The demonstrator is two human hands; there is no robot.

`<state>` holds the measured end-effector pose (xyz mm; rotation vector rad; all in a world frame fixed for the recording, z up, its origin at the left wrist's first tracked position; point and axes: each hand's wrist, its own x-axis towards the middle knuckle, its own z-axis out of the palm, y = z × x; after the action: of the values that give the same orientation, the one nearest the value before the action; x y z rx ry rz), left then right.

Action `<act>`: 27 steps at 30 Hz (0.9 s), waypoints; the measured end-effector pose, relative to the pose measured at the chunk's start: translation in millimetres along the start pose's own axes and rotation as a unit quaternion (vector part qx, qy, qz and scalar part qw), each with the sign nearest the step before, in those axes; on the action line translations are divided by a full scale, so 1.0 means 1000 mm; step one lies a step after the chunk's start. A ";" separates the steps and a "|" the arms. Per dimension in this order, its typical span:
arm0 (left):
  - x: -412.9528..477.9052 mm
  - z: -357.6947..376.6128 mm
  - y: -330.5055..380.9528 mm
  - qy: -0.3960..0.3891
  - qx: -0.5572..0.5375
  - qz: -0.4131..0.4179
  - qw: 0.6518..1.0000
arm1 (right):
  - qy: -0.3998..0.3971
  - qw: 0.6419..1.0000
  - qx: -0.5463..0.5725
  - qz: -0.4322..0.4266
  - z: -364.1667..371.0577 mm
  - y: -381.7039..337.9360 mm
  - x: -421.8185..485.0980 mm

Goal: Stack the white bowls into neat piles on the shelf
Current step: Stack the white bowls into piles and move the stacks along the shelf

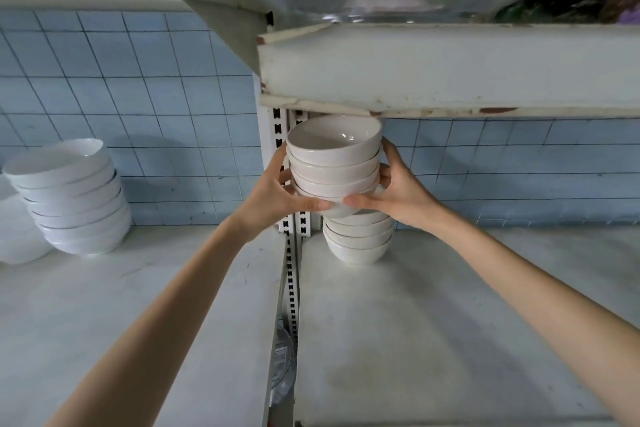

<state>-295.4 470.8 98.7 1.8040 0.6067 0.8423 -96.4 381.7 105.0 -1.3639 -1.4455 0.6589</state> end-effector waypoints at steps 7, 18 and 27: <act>-0.030 -0.012 0.003 -0.014 -0.003 0.009 1.000 | 0.012 1.000 -0.007 0.003 0.021 -0.015 -0.026; -0.087 -0.040 0.005 -0.052 -0.008 0.035 0.998 | 0.042 0.999 0.008 0.013 0.075 -0.037 -0.079; -0.131 -0.045 0.006 -0.087 -0.033 0.039 0.995 | 0.097 0.994 0.036 0.033 0.110 -0.061 -0.137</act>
<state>-412.6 398.8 80.6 1.8277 0.3939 0.7394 -239.2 265.7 80.7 -1.3837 -1.2170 0.5977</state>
